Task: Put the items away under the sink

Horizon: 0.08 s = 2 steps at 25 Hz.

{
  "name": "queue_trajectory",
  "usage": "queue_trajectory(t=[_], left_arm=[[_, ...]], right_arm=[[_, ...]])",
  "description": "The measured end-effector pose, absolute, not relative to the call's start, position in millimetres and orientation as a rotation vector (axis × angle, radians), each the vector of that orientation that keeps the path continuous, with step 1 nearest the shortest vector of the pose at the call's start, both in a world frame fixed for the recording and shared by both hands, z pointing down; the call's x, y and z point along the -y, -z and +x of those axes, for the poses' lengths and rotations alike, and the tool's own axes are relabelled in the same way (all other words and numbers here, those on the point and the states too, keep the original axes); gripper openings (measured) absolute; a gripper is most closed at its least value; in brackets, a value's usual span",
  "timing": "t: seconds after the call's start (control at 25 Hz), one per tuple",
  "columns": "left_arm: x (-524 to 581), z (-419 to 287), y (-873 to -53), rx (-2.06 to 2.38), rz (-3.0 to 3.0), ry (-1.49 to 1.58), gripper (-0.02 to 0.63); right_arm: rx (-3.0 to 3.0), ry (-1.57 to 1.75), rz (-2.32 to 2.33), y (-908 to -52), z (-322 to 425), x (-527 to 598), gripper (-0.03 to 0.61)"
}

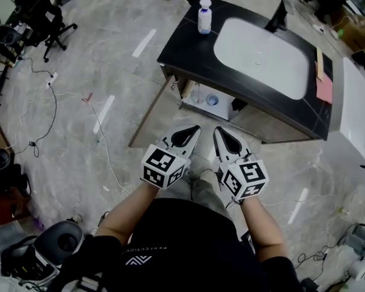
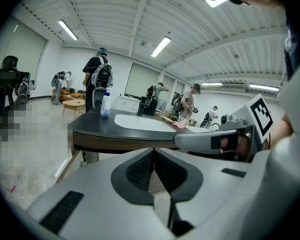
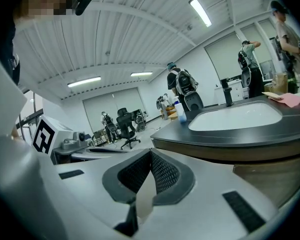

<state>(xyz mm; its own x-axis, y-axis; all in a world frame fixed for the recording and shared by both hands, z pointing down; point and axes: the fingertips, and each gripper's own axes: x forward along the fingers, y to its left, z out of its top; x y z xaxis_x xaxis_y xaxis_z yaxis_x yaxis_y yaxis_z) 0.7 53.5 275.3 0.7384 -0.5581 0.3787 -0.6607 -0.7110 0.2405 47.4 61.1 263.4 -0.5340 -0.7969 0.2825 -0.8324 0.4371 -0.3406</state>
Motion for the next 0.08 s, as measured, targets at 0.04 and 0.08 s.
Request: queue_trajectory(t=[0.04,0.08], left_arm=[[-53.6,0.8,-275.8,0.938,2.578,-0.397,0.009],[-53.6,0.9,-276.4,0.935,2.577,-0.398,0.009]], right_arm=[[2.590,-0.688,1.475,-264.3,47.9,-61.5,0.034],[2.586,-0.690,1.475,-265.2,48.3,-61.9,0.034]])
